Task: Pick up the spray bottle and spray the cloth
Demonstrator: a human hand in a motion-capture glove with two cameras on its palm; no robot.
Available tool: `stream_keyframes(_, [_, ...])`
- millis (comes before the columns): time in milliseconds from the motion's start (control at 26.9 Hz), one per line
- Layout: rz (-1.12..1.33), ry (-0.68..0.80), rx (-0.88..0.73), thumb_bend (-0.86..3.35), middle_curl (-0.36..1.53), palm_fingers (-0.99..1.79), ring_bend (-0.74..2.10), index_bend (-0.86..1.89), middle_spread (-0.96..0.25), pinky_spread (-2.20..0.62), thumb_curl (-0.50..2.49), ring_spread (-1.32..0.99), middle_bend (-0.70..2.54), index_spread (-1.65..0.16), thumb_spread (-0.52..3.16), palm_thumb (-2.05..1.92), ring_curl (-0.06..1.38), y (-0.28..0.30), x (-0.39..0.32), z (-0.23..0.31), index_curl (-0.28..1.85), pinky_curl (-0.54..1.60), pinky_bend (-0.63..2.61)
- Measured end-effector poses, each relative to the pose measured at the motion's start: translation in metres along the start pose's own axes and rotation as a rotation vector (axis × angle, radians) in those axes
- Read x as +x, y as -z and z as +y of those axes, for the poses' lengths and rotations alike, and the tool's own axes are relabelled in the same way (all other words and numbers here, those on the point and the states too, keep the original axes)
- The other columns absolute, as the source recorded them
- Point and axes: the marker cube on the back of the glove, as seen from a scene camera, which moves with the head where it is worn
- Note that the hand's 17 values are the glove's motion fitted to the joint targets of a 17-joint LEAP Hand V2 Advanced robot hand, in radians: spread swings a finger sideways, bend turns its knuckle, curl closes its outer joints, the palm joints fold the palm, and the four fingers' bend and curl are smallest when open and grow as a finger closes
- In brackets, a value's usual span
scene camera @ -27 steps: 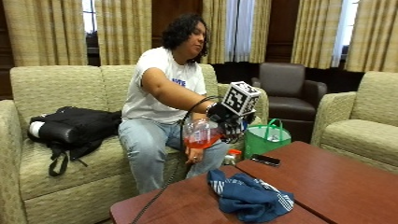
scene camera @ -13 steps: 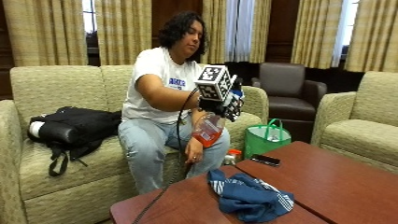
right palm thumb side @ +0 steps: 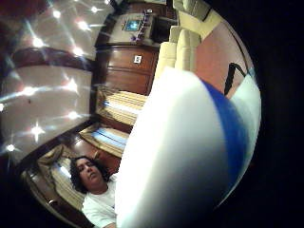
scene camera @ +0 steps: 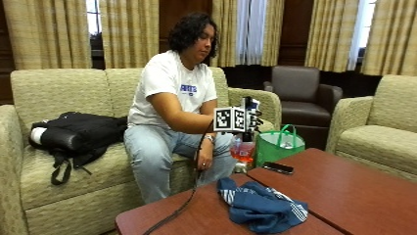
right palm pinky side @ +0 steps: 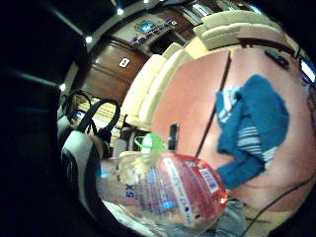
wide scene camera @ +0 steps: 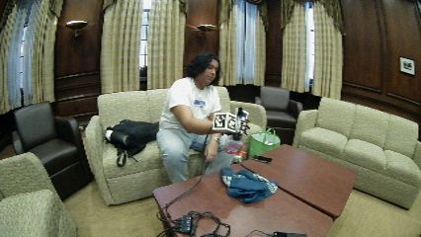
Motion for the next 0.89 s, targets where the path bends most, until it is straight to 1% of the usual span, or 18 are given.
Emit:
stream_keyframes(186, [-0.039,-0.020,-0.016,-0.04,0.52,1.39,0.68,0.27,-0.22,-0.32,0.76,-0.20,0.60,-0.28,0.33,0.90,0.46,-0.056,0.036,0.004,0.56,0.39,0.43])
stream_keyframes(410, [-0.089,-0.059,0.021,-0.04,0.51,1.39,0.68,0.27,-0.22,-0.32,0.76,-0.20,0.60,-0.28,0.33,0.90,0.46,-0.105,0.077,0.014,0.56,0.39,0.43])
stream_keyframes(558, [-0.103,-0.053,0.050,-0.04,0.51,1.39,0.68,0.27,-0.22,-0.31,0.76,-0.20,0.60,-0.28,0.33,0.90,0.46,-0.117,0.093,0.016,0.56,0.39,0.43])
stream_keyframes(707, [-0.083,0.006,0.121,-0.04,0.51,1.39,0.68,0.27,-0.22,-0.31,0.76,-0.20,0.60,-0.28,0.32,0.91,0.46,-0.125,0.098,0.014,0.56,0.39,0.43])
stream_keyframes(893, [-0.048,0.038,0.172,-0.04,0.51,1.39,0.69,0.27,-0.22,-0.32,0.76,-0.20,0.60,-0.28,0.33,0.90,0.46,-0.128,0.104,-0.005,0.57,0.39,0.43])
